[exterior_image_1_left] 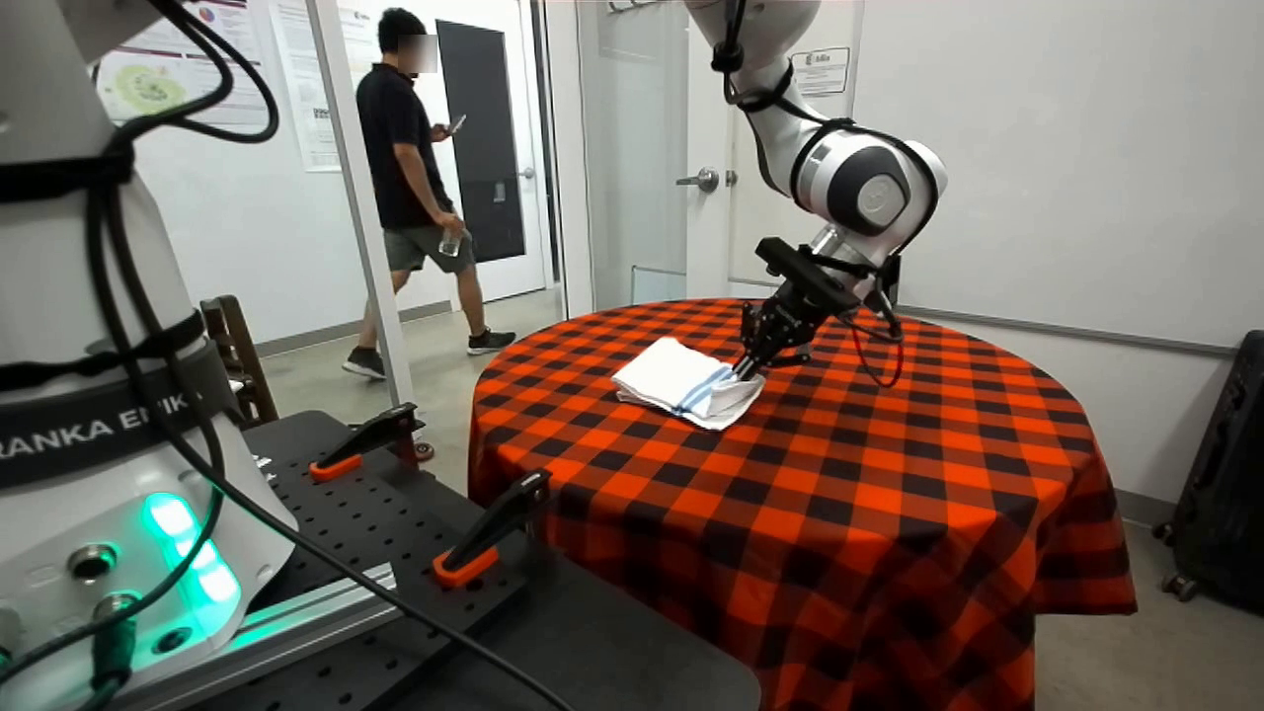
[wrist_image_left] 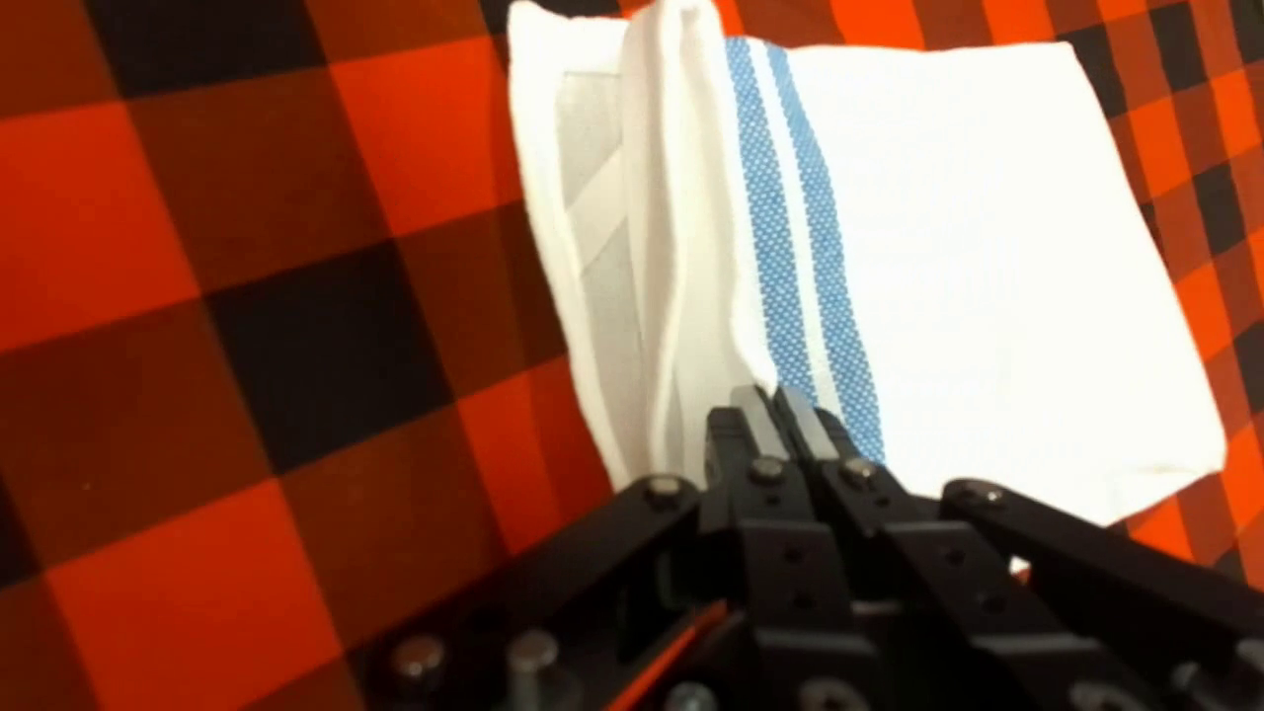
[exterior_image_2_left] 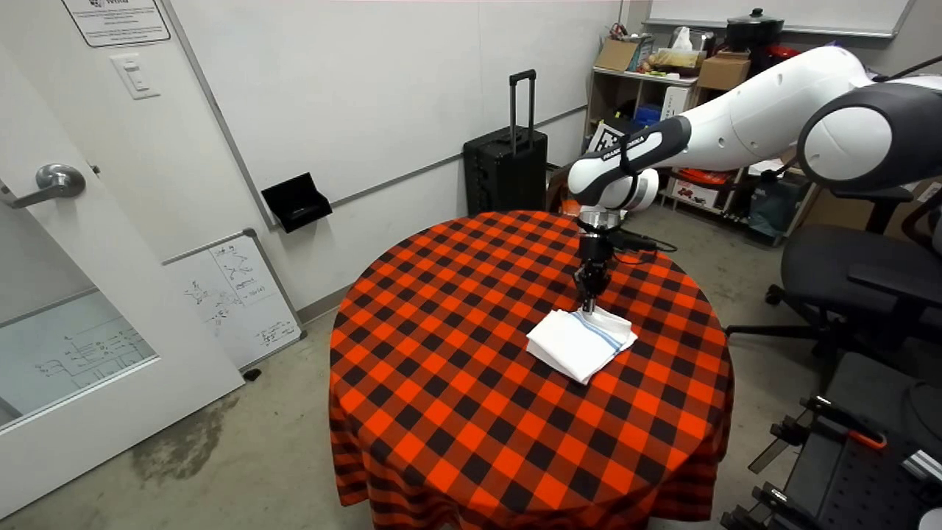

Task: Straighten out the towel

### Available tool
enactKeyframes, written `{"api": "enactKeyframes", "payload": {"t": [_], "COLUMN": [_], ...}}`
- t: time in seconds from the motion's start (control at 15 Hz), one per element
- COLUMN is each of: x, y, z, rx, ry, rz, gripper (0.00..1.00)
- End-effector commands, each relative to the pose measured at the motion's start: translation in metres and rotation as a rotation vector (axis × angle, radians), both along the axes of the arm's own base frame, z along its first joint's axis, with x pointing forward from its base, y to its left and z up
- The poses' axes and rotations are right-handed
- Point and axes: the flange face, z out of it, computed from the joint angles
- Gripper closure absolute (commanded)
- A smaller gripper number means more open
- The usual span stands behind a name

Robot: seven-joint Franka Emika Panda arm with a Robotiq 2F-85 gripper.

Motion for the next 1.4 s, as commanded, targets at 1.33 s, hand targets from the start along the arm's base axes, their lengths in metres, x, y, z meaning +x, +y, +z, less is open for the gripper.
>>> {"api": "enactKeyframes", "payload": {"t": [1.33], "x": [0.008], "y": [0.021], "z": [0.37], "rx": [-0.663], "ry": [-0.325], "rz": [0.337], "gripper": [0.99]}}
